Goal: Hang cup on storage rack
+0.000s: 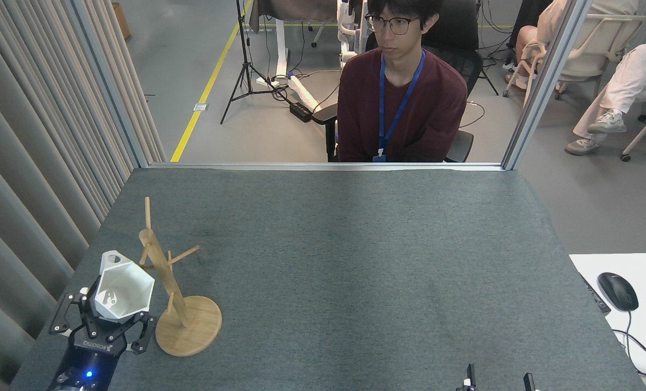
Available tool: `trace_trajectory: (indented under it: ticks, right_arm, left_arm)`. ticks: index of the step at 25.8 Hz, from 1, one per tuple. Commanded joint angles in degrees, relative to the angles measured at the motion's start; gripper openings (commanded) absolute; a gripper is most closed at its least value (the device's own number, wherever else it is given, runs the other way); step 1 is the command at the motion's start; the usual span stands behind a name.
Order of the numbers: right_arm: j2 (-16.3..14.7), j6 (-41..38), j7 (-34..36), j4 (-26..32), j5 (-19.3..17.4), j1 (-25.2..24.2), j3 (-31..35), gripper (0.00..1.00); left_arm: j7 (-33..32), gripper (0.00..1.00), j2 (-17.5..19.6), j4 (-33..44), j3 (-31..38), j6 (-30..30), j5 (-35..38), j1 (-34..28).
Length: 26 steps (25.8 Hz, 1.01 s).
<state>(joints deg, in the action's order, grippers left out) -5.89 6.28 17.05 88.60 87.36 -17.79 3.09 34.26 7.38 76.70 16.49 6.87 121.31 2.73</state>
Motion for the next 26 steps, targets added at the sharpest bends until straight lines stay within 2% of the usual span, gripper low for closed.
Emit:
trace_trajectory:
  ticks: [1, 5, 7, 8, 9, 10, 18, 26]
  right_arm:
    - [0.0, 0.0, 0.0, 0.0, 0.0, -0.1, 0.0, 0.98]
    - [0.0, 0.0, 0.1, 0.0, -0.1, -0.1, 0.1, 0.98]
    - [0.0, 0.0, 0.1, 0.0, -0.2, -0.1, 0.1, 0.98]
    - [0.0, 0.0, 0.1, 0.0, -0.2, -0.1, 0.1, 0.98]
    - [0.0, 0.0, 0.1, -0.1, -0.2, -0.1, 0.1, 0.98]
    - [0.1, 0.0, 0.1, -0.1, -0.2, -0.1, 0.1, 0.98]
    - [0.1, 0.0, 0.5, -1.4, -0.2, 0.0, 0.1, 0.98]
    - [0.0, 0.0, 1.1, -2.1, -0.2, 0.8, 0.1, 0.98]
  left_arm:
    - [0.2, 0.29, 1.0, 0.1, -2.5, 0.1, 0.0, -0.1]
    - [0.4, 0.30, 1.3, -0.3, -3.7, 0.1, 0.0, 0.2]
    - [0.4, 0.35, 1.8, -0.7, -3.8, 0.1, 0.0, 0.2]
    - [0.4, 0.47, 1.8, -0.8, -3.9, 0.1, 0.0, 0.3]
    - [0.4, 0.70, 1.7, -0.8, -3.9, 0.1, -0.1, 0.2]
    - [0.4, 0.98, 1.6, -0.8, -3.9, 0.1, -0.2, 0.2]
    - [0.4, 1.00, 1.8, 1.3, -3.9, 2.0, -0.4, -1.8]
    - [0.4, 1.00, -0.2, 4.5, -3.2, 1.5, -2.1, -9.5]
